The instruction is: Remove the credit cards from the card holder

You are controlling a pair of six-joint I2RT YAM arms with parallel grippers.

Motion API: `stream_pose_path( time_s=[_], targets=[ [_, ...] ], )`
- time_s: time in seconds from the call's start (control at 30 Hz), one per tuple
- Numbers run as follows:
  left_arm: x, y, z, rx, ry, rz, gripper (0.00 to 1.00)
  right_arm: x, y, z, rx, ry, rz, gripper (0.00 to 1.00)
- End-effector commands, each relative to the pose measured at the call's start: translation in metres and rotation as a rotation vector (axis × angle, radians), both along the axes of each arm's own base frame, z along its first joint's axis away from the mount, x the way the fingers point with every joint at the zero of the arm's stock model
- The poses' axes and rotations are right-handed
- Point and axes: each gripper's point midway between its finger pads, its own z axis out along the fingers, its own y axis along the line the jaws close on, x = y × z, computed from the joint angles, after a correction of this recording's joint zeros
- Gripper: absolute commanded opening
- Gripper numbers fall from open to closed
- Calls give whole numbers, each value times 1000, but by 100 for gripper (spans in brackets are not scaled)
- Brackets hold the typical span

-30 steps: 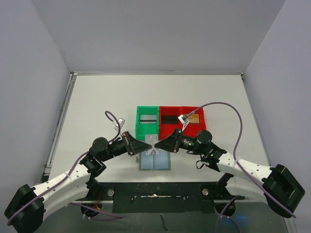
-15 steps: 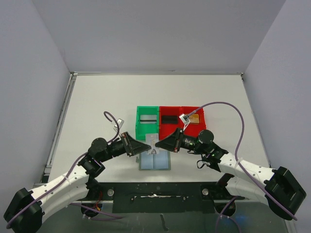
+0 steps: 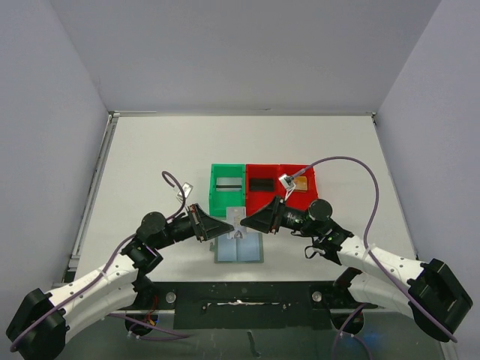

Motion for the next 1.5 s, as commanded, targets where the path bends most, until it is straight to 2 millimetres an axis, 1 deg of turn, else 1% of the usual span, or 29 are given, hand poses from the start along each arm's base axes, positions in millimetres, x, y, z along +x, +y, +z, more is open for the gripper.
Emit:
stream_pose_path(
  time_s=[0.0, 0.17, 0.23, 0.37, 0.5, 0.53, 0.57, 0.67, 0.73, 0.8, 0.83, 1.0, 1.13, 1.2, 1.23, 1.3, 1.33, 1.4, 1.47],
  targets=[
    [-6, -4, 34, -69, -118, -48, 0, -1, 3, 29, 72, -89, 44, 37],
    [-9, -5, 43, -99, -150, -73, 0, -3, 6, 24, 89, -63, 74, 37],
    [-9, -5, 45, -104, -158, -73, 0, -4, 7, 24, 101, -63, 87, 34],
    [-9, -4, 43, -103, -152, -70, 0, -7, 7, 26, 116, -67, 96, 22],
    [-6, -2, 38, -91, -135, -46, 0, -9, 7, 25, 114, -66, 109, 2],
    [-5, -2, 35, -81, -130, -41, 0, -10, 6, 26, 116, -68, 110, 0],
    [-4, -2, 32, -68, -123, -35, 5, -10, 6, 25, 113, -68, 106, 0],
    [-1, -1, 25, -11, -114, -22, 38, -4, 4, 24, 85, -75, 69, 0],
    [7, 3, 19, 45, -110, 32, 54, 0, 3, 22, 61, -78, 47, 0],
    [14, 11, 13, 113, -107, 87, 68, 6, 1, 20, 34, -83, 19, 0],
    [19, 15, 10, 151, -107, 119, 70, 9, 0, 19, 15, -87, 3, 0],
    [37, 45, -15, 403, -89, 260, 71, 25, -9, 2, -122, -81, -94, 0],
    [54, 73, -20, 592, -93, 384, 71, 37, -21, -5, -220, -93, -182, 0],
    [61, 86, -21, 668, -92, 434, 71, 42, -26, -3, -249, -118, -218, 0],
    [63, 91, -27, 713, -86, 445, 71, 44, -28, -2, -263, -134, -231, 0],
    [69, 99, -26, 773, -88, 469, 72, 48, -32, 2, -289, -169, -253, 0],
    [72, 104, -29, 804, -79, 487, 72, 49, -33, 4, -301, -186, -260, 0],
    [79, 114, -31, 840, -76, 516, 72, 53, -35, 8, -318, -219, -278, 0],
    [88, 127, -29, 850, -67, 561, 73, 57, -36, 13, -333, -258, -295, 0]
  ],
)
